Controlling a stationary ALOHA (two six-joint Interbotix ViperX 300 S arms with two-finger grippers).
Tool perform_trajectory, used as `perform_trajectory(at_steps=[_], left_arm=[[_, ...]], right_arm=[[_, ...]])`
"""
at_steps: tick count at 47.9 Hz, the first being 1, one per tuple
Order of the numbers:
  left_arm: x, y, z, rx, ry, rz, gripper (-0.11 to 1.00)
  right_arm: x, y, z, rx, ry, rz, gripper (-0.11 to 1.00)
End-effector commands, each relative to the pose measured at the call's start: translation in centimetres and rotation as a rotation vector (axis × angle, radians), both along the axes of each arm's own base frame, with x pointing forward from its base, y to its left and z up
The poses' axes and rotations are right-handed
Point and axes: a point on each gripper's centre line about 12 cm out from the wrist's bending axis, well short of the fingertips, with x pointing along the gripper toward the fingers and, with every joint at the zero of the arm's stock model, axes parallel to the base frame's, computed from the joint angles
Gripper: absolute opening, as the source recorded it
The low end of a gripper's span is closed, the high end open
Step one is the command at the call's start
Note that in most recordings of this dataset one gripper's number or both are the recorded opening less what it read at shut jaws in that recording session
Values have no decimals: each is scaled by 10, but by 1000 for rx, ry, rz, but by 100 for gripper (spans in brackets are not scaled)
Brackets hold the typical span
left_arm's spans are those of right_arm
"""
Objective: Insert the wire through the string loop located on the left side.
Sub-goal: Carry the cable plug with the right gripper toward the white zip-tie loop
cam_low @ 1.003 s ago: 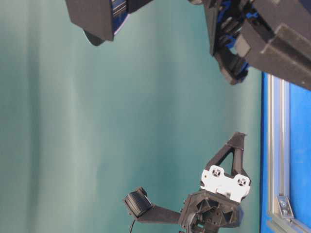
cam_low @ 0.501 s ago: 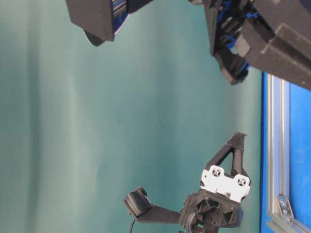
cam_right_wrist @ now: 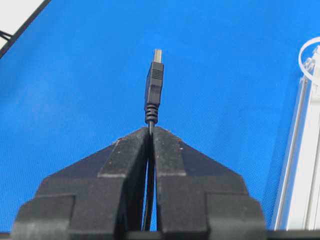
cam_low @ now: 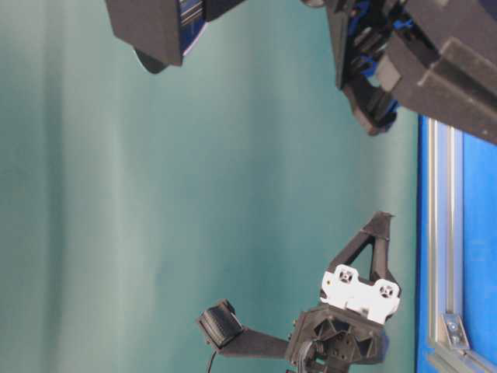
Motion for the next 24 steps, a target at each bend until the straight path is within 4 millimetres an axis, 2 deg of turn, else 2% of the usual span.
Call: perform_trajectory(at_steps=[1, 18, 24], left_arm=[[2, 0, 15, 13, -44, -3, 0], [3, -2, 15, 13, -44, -10, 0], [3, -4, 15, 13, -44, -13, 0]], right_arm=[[4, 2, 18, 16, -50, 1, -10], [4, 0, 15, 16, -42, -6, -10], [7, -7, 14, 14, -39, -24, -10]])
